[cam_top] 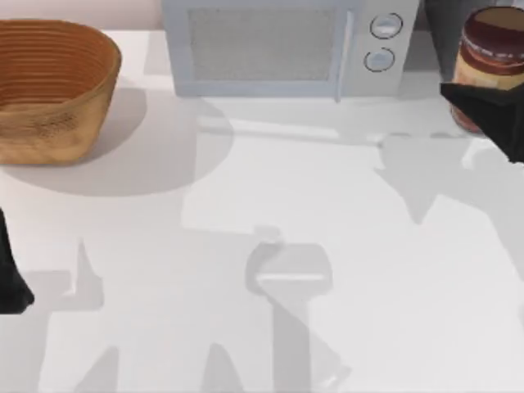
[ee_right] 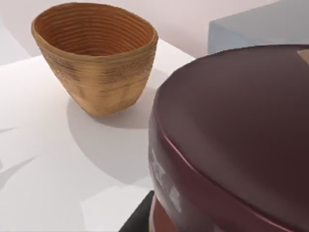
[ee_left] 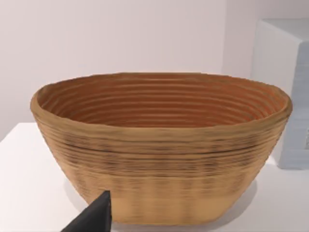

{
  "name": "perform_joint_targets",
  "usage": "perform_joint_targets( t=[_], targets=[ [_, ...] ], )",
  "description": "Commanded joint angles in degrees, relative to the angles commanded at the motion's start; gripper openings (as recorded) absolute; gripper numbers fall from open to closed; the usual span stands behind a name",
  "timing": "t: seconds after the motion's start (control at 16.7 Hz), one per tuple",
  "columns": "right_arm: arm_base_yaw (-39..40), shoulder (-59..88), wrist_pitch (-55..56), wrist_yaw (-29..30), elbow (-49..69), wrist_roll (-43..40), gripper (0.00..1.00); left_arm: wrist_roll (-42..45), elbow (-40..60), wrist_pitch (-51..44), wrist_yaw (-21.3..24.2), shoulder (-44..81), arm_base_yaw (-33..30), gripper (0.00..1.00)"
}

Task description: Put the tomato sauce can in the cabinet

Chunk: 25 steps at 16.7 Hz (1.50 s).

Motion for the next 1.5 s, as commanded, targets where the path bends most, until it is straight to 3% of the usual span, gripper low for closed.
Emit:
perform_joint_targets(
  t=[0.48, 0.78, 1.02, 1.5],
  targets=[
    [-3.10, -46.93, -7.45, 30.40, -27.89, 9.21, 0.00, 0.00, 0.00, 0.00, 0.00, 0.00, 0.00, 1.00],
    [-3.19, -68.04, -8.73, 45.14, -41.54, 12.45, 0.00, 0.00, 0.00, 0.00, 0.00, 0.00, 0.00, 1.00],
    [-2.93, -74.33, -8.65, 50.32, -46.26, 13.26, 0.00, 0.00, 0.00, 0.00, 0.00, 0.00, 0.00, 1.00],
    [-2.71, -72.67, -9.14, 50.53, -44.46, 13.45, 0.00, 0.00, 0.00, 0.00, 0.00, 0.00, 0.00, 1.00]
  ],
)
